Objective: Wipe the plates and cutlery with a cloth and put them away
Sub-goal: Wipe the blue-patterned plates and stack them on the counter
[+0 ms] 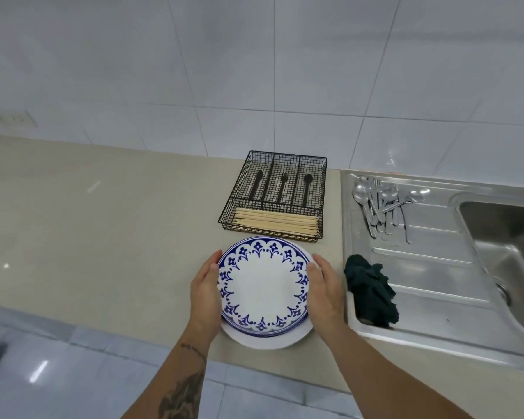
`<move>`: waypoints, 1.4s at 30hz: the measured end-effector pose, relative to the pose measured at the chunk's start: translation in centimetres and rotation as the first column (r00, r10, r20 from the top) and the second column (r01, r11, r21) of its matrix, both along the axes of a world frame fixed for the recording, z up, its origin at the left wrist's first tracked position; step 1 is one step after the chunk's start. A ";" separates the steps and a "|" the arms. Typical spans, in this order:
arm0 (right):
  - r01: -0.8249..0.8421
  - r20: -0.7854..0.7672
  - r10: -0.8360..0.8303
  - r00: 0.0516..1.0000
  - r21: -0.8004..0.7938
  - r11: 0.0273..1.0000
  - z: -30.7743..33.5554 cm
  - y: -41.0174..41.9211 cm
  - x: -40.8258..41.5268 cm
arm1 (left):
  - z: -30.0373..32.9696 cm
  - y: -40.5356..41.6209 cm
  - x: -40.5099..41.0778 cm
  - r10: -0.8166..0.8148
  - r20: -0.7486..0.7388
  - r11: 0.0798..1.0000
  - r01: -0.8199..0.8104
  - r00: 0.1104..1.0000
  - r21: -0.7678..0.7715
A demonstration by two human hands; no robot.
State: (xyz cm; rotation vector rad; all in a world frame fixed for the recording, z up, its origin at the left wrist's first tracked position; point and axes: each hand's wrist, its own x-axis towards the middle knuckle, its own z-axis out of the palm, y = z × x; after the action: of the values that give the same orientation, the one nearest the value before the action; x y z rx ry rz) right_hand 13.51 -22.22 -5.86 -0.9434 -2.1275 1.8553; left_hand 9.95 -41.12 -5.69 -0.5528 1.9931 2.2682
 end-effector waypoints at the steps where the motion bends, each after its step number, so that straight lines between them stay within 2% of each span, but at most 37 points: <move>1: -0.005 -0.012 0.005 1.000 0.001 1.000 0.4 0.2 0.1 | 0.3 0.3 0.3 0.011 -0.011 1.000 -0.011 1.000 -0.001; 8: -0.069 -0.095 0.075 0.993 0.070 0.995 5.3 1.3 -2.2 | 5.0 1.4 -0.9 0.085 -0.132 0.995 -0.078 0.988 0.058; 11: -0.036 -0.174 0.050 0.983 0.086 0.996 7.6 0.4 -3.9 | 8.0 0.7 -2.6 0.103 -0.186 0.994 -0.093 0.977 0.066; 21: 0.057 -0.313 0.001 0.950 0.177 0.983 11.6 -8.5 -13.6 | 12.2 -8.2 -12.2 0.123 -0.255 0.987 -0.092 0.959 0.128; 31: 0.167 -0.224 -0.132 0.966 0.146 0.975 8.4 -18.6 -23.3 | 9.9 -18.3 -23.8 -0.012 -0.186 0.999 0.020 0.983 0.043; 42: 0.155 -0.055 -0.146 0.988 0.238 0.959 2.9 -22.0 -32.0 | 3.6 -21.3 -34.6 -0.148 -0.099 0.989 0.146 0.984 -0.029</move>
State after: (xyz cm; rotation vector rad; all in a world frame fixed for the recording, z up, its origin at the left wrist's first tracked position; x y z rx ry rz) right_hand -18.53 -44.22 -2.98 -0.9752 -2.1323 1.4907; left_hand -24.63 -62.42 -2.07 -0.2873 2.0312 2.2304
